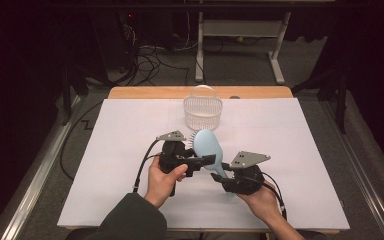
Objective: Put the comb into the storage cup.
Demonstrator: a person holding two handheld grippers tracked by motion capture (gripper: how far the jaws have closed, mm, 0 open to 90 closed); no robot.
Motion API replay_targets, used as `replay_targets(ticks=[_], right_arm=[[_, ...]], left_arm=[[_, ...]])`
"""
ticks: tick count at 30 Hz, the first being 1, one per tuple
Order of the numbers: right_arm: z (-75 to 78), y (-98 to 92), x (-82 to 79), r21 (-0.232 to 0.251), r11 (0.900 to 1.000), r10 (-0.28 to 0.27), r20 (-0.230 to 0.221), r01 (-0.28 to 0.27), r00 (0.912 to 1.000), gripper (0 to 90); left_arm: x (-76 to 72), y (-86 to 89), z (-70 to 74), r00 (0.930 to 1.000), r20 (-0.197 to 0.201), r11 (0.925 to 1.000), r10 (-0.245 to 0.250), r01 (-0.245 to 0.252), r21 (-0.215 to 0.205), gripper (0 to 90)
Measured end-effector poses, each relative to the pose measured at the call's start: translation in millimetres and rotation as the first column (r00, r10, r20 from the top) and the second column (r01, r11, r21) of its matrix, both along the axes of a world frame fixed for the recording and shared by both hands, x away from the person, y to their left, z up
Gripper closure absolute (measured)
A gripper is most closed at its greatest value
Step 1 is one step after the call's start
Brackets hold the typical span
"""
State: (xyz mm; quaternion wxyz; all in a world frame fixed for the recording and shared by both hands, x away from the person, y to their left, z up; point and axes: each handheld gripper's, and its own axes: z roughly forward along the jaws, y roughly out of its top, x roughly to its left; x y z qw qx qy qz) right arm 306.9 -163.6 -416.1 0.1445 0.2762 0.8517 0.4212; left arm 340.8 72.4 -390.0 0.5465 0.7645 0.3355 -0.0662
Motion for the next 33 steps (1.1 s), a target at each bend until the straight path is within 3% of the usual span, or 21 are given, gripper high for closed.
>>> replay_targets(ticks=[9, 15, 22, 33], right_arm=[[-1.7, -11.8, -4.2, 0.055, 0.998, 0.020, 0.025, -0.021, 0.9995, 42.1], [-3.7, -33.4, -5.7, 0.109, 0.994, -0.023, 0.045, 0.018, 0.9987, 37.9], [-6.9, -53.2, -4.0, 0.156, 0.986, -0.072, 0.034, 0.066, 0.9968, 35.4], [-16.4, -89.8, -7.5, 0.232, 0.959, -0.175, 0.035, 0.163, 0.9839, 30.5]], left_arm=[[1.9, 15.1, 6.2, 0.9994, 0.013, 0.9994, 0.032, -0.032, -0.013, 53.8], [3.9, 24.3, 10.8, 0.9983, 0.027, 0.9987, 0.051, -0.051, -0.009, 53.8], [7.1, 34.8, 16.3, 0.9963, 0.036, 0.9969, 0.078, -0.078, -0.010, 53.8], [9.3, 48.3, 21.0, 0.9929, 0.047, 0.9940, 0.109, -0.109, -0.004, 53.8]])
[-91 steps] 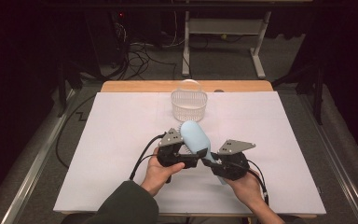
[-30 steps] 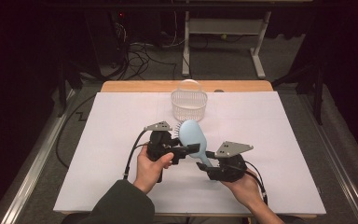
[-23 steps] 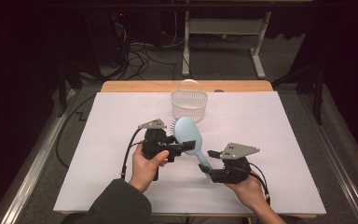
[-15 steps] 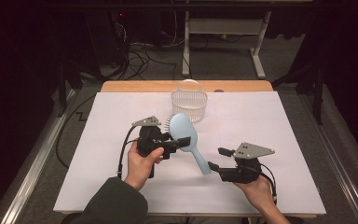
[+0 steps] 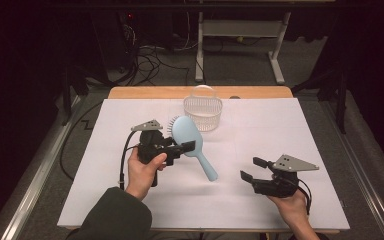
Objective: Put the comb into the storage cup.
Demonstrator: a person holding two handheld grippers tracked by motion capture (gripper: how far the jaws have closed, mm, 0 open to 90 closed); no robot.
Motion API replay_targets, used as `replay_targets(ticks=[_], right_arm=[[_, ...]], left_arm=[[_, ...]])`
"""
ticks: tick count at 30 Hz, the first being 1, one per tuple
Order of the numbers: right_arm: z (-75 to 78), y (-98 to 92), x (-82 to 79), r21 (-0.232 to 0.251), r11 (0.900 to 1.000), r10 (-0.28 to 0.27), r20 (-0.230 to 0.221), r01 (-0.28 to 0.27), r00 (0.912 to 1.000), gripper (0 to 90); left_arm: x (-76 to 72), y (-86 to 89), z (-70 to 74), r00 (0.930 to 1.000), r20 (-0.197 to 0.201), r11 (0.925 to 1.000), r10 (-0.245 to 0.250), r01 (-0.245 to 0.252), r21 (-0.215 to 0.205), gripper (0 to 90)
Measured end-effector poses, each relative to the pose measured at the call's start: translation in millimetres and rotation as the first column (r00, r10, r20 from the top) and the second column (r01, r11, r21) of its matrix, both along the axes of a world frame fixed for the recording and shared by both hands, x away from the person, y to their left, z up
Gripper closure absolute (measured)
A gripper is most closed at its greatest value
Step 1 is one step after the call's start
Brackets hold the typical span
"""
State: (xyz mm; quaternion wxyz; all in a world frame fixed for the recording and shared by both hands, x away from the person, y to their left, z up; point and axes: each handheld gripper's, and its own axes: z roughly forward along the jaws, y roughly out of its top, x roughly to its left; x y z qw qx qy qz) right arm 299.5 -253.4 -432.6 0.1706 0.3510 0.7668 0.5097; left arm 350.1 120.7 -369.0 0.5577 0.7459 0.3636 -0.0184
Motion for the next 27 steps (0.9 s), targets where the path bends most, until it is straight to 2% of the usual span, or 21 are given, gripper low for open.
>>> replay_targets(ticks=[4, 11, 18, 21, 27], right_arm=[[-5.3, -12.7, 0.6, 0.028, 0.999, -0.043, 0.005, 0.042, 0.9991, 29.8], [-9.4, -30.0, -4.3, 0.040, 0.996, -0.082, 0.027, 0.081, 0.9963, 29.3], [-15.7, -44.7, -10.3, 0.039, 0.993, -0.115, 0.049, 0.114, 0.9921, 28.5], [-19.3, -50.1, -11.3, 0.033, 0.993, -0.118, 0.042, 0.116, 0.9922, 28.2], [-20.0, -57.2, -11.2, 0.059, 0.987, -0.152, 0.029, 0.150, 0.9880, 28.0]], left_arm=[[1.7, 3.7, 0.9, 1.0000, -0.003, 0.9999, -0.001, 0.001, -0.012, 53.7], [4.0, 10.8, 4.0, 0.9999, 0.002, 0.9999, 0.016, -0.016, -0.001, 53.7], [7.4, 17.9, 9.6, 0.9990, 0.013, 0.9989, 0.042, -0.042, -0.020, 53.6], [9.4, 19.1, 10.1, 0.9988, 0.011, 0.9988, 0.047, -0.046, -0.018, 53.7], [14.6, 19.0, 9.5, 0.9983, 0.009, 0.9983, 0.057, -0.057, -0.010, 53.7]])
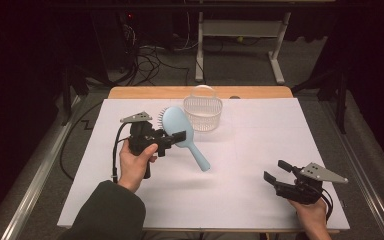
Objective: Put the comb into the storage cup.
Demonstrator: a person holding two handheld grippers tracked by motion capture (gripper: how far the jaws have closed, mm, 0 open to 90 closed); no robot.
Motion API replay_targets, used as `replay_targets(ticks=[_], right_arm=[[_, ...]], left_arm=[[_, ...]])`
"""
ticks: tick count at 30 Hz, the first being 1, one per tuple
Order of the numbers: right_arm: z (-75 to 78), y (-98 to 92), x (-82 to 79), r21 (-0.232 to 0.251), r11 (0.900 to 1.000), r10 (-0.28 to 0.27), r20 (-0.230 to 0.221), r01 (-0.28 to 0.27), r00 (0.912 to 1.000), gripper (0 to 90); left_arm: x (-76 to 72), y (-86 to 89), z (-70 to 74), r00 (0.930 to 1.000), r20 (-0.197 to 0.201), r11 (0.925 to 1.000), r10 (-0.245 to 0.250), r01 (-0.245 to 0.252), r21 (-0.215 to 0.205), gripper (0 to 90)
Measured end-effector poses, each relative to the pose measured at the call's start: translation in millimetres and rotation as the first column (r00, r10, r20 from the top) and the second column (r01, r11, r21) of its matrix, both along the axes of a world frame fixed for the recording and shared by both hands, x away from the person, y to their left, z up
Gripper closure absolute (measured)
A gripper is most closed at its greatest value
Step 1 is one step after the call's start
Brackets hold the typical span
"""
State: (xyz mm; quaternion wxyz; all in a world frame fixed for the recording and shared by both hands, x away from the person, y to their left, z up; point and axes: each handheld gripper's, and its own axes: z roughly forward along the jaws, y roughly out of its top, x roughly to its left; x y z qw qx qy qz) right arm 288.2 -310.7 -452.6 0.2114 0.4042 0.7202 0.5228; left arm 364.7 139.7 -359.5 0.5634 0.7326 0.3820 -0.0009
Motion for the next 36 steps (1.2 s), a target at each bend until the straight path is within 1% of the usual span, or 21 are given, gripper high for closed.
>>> replay_targets(ticks=[2, 4, 9, 12, 16, 19, 23, 25, 29, 34, 36], right_arm=[[-0.1, -0.4, 0.6, 0.003, 1.000, -0.010, 0.002, 0.010, 1.0000, 27.8], [-0.8, 0.5, 1.5, 0.003, 1.000, -0.008, -0.007, 0.008, 0.9999, 27.5], [-1.6, 3.8, 2.8, -0.007, 1.000, 0.001, -0.010, -0.001, 1.0000, 27.2], [-2.0, 4.7, 3.6, -0.009, 1.000, 0.003, -0.013, -0.003, 0.9999, 27.2], [-2.1, 5.0, 3.6, -0.009, 1.000, 0.005, -0.015, -0.005, 0.9999, 27.2], [-2.6, 5.3, 4.1, -0.012, 1.000, 0.003, -0.020, -0.003, 0.9998, 27.3], [-2.5, 6.5, 3.8, -0.015, 1.000, 0.001, -0.016, -0.001, 0.9999, 27.4], [-2.6, 7.1, 3.9, -0.018, 1.000, 0.002, -0.015, -0.002, 0.9999, 27.4], [-3.3, 7.0, 4.7, -0.016, 1.000, 0.004, -0.022, -0.005, 0.9997, 27.4], [-4.0, 7.6, 5.4, -0.017, 1.000, 0.008, -0.030, -0.008, 0.9995, 27.4], [-4.0, 7.6, 5.5, -0.018, 1.000, 0.007, -0.030, -0.008, 0.9995, 27.4]], left_arm=[[1.8, -1.0, 0.5, 1.0000, 0.005, 0.9999, 0.006, -0.006, 0.014, 53.6], [4.1, -1.9, 2.0, 0.9999, 0.013, 0.9995, 0.010, -0.010, 0.029, 53.6], [9.9, -2.4, 6.3, 0.9998, 0.016, 0.9998, 0.010, -0.010, 0.017, 53.6], [13.6, -3.0, 9.1, 0.9997, 0.021, 0.9993, 0.013, -0.014, 0.034, 53.6], [18.2, -2.7, 13.1, 0.9995, 0.024, 0.9993, 0.022, -0.023, 0.031, 53.6], [21.9, -3.0, 16.6, 0.9987, 0.037, 0.9979, 0.036, -0.038, 0.052, 53.6], [27.4, -3.8, 20.9, 0.9985, 0.038, 0.9976, 0.040, -0.042, 0.055, 53.6], [30.0, -4.9, 23.2, 0.9981, 0.045, 0.9967, 0.042, -0.045, 0.067, 53.6], [34.8, -6.7, 27.3, 0.9979, 0.048, 0.9969, 0.044, -0.047, 0.063, 53.6], [40.6, -8.8, 30.5, 0.9974, 0.055, 0.9959, 0.048, -0.052, 0.074, 53.6], [43.4, -8.5, 31.1, 0.9972, 0.055, 0.9960, 0.050, -0.054, 0.072, 53.6]])
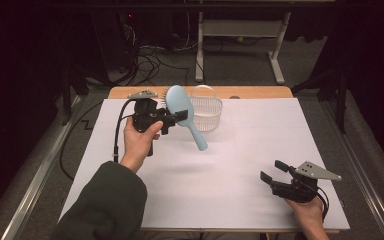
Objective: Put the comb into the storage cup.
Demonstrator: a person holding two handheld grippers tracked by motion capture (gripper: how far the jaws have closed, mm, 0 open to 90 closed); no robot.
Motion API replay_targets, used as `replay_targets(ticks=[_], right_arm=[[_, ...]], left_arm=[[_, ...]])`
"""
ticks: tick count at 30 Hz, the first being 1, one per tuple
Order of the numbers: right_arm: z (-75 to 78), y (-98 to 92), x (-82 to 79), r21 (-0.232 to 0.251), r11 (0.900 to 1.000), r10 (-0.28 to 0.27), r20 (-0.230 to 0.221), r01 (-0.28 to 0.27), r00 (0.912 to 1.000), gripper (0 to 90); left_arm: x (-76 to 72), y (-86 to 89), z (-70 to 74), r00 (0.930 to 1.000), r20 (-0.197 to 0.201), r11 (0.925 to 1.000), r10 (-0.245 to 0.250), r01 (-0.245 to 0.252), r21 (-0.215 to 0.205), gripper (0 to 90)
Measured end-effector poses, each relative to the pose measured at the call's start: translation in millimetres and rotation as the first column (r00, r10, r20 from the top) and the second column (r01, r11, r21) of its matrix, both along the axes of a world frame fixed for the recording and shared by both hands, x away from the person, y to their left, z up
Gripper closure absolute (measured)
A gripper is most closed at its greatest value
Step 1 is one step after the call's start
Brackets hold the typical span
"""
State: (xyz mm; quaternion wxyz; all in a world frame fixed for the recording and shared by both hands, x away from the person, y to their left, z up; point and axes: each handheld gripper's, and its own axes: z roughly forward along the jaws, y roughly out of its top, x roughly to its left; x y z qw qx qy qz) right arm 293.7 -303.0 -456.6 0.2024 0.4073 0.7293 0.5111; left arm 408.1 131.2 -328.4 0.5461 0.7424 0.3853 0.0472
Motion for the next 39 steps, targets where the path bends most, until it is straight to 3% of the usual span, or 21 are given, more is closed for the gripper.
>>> replay_targets(ticks=[14, 32, 39], right_arm=[[-1.4, -1.0, 1.8, 0.008, 1.000, -0.004, -0.017, 0.004, 0.9999, 27.3], [-2.7, -1.6, 3.3, 0.014, 1.000, 0.003, -0.026, -0.002, 0.9997, 27.4], [-2.7, -1.6, 3.2, 0.013, 1.000, 0.000, -0.027, 0.000, 0.9996, 27.4]], left_arm=[[16.8, 1.2, 8.9, 0.9998, -0.004, 0.9998, 0.020, -0.020, -0.006, 53.6], [37.1, -1.8, 32.2, 0.9982, 0.032, 0.9983, 0.051, -0.050, -0.030, 53.6], [45.9, -5.5, 33.9, 0.9967, 0.033, 0.9969, 0.073, -0.072, -0.031, 53.6]])
